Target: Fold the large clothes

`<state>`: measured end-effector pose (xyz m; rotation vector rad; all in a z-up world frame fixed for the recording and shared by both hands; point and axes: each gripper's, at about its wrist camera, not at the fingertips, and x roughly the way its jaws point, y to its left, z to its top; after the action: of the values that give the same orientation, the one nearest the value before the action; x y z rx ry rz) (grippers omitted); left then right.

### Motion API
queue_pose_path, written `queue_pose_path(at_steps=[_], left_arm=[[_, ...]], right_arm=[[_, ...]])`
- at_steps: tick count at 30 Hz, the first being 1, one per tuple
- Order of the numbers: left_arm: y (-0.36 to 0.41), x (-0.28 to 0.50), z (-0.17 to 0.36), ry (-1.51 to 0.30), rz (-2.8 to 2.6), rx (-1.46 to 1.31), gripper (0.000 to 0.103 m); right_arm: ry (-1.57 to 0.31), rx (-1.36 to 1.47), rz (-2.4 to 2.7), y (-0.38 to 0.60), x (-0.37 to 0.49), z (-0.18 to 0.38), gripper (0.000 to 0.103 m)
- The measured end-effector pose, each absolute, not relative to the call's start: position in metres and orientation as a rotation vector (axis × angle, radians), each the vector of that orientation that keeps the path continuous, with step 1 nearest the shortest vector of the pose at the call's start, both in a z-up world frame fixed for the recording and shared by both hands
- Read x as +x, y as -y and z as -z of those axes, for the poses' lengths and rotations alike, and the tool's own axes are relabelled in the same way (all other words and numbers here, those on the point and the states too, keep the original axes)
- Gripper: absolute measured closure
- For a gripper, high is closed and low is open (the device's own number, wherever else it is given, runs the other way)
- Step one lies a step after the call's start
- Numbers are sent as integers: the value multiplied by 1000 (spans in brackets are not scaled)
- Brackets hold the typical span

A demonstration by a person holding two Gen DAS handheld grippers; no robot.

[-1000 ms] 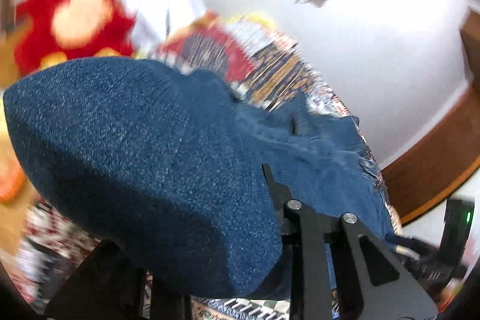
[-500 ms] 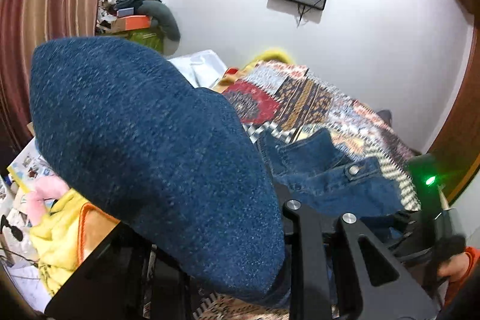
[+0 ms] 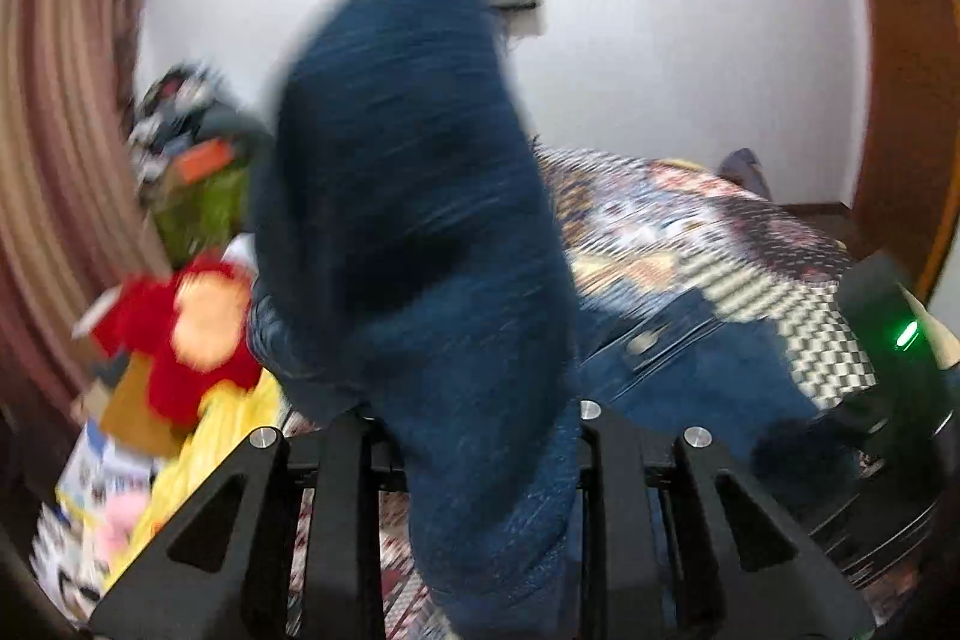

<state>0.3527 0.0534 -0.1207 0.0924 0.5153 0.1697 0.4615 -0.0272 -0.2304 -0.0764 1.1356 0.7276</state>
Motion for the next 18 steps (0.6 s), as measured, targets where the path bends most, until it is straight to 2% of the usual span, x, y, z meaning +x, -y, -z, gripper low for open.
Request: queue_pose_path(at_steps=[5, 9, 16, 18], left_arm=[[16, 372, 117, -501, -12, 207, 79], [75, 386, 141, -576, 126, 311, 79], [124, 366, 198, -733, 232, 496, 78], [125, 357, 205, -769, 246, 506, 72]], right_arm=[[-1006, 51, -452, 149, 458, 195, 0], [-964, 119, -328, 216, 450, 179, 0], [-936, 176, -256, 271, 413, 172, 0], [-939, 175, -275, 271, 407, 172, 0]])
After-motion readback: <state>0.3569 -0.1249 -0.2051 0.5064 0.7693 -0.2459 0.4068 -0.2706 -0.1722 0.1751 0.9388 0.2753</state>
